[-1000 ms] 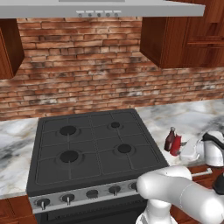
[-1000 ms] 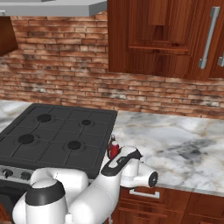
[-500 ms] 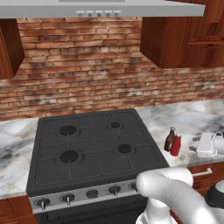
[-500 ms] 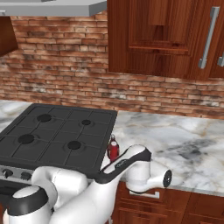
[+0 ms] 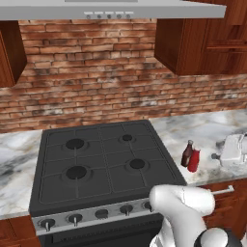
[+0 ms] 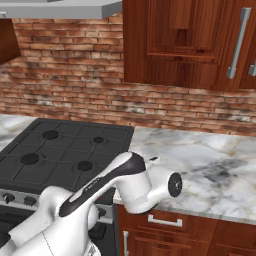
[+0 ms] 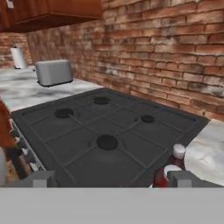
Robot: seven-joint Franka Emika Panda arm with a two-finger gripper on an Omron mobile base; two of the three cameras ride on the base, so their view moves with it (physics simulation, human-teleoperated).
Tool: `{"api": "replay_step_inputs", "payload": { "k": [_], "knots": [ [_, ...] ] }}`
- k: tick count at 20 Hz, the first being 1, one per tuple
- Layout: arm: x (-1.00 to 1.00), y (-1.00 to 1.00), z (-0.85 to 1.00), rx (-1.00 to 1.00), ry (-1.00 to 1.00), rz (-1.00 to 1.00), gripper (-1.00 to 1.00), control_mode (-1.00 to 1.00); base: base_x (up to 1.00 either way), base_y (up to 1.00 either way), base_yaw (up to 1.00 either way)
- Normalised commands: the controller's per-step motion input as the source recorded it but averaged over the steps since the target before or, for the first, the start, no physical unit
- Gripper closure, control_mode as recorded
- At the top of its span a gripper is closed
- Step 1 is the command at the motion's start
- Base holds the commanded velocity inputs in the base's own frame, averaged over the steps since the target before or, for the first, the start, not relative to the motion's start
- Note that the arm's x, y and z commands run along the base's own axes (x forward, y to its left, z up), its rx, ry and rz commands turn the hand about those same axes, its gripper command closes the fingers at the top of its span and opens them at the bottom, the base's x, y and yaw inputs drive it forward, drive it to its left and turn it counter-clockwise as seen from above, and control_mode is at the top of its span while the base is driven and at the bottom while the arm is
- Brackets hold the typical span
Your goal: Take 2 condiments from the cabinet and move them on the counter near the stove.Make sure the condiments are lined up with each other, next to each other.
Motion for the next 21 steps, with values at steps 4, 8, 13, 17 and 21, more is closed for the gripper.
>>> {"api": "replay_step_inputs", "payload": {
  "k": [4,8,13,17,21],
  "knots": [
    [0.0,1.0,0.7,-0.11,0.07,-0.28,-1.0,-1.0,0.0,0.0,0.0],
    [0.0,1.0,0.86,-0.02,0.0,-0.39,-1.0,-1.0,0.0,0.0,0.0],
    [0.0,0.96,0.89,0.0,0.22,-0.37,-1.0,-1.0,0.0,0.0,0.0],
    [0.0,0.78,0.97,0.0,0.3,-0.23,-1.0,-1.0,0.0,0.0,0.0],
    [-0.01,0.37,0.83,0.0,0.25,-0.06,-1.0,-1.0,0.0,0.0,0.0]
  ]
}}
